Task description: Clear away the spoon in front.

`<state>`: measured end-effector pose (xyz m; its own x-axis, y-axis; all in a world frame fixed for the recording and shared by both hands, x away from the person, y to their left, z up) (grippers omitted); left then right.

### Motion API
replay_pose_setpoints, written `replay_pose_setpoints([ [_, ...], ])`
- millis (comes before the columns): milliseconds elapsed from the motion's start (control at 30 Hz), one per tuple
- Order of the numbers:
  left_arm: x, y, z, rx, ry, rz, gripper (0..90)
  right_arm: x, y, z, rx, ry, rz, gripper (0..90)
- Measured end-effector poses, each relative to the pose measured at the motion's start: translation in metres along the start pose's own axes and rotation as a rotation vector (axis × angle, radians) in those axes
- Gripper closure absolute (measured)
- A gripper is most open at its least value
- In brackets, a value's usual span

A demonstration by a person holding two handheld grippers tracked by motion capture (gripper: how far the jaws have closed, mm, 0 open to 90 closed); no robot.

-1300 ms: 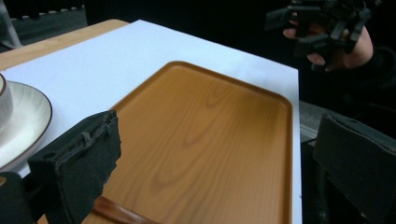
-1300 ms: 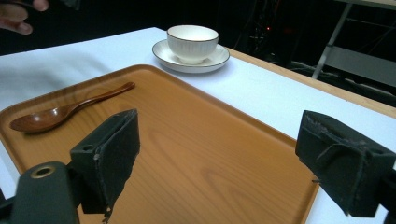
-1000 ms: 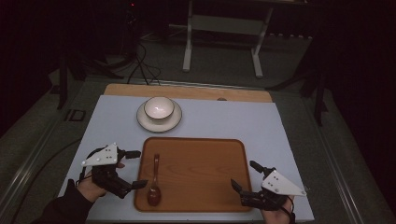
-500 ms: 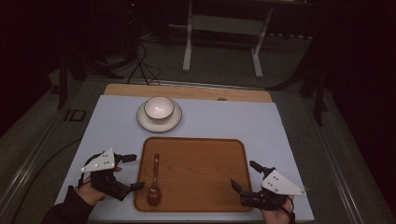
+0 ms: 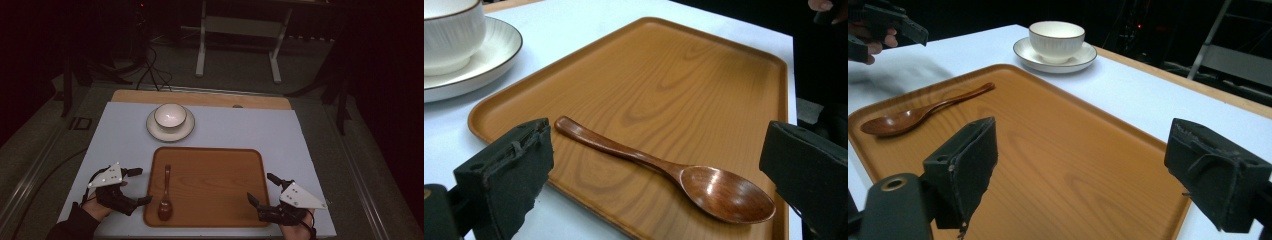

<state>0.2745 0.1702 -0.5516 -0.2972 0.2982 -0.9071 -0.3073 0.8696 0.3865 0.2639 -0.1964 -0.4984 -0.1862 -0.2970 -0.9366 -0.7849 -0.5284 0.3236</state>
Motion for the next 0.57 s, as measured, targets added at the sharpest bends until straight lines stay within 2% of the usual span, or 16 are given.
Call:
replay_pose_setpoints([
  [267, -0.0025, -0.0039, -0.0070, 0.025, -0.011, 0.001, 0.8, 0.0017, -0.0007, -0.0024, 0.006, -0.001, 0.005, 13.6],
  [567, -0.0038, -0.0023, -0.0061, 0.024, 0.002, -0.015, 0.8, 0.0024, -0.0017, -0.0019, 0.008, 0.001, 0.010, 13.6],
])
Point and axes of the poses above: each handheld gripper's, and its own axes: y roughly backward along the jaws, x roughly out of its underside, z roughly to its left, the point moved 8 cm from there along -y, roughly forward along the jaws, and after that the axes turned 8 degrees about x, right-handed, at the moved point
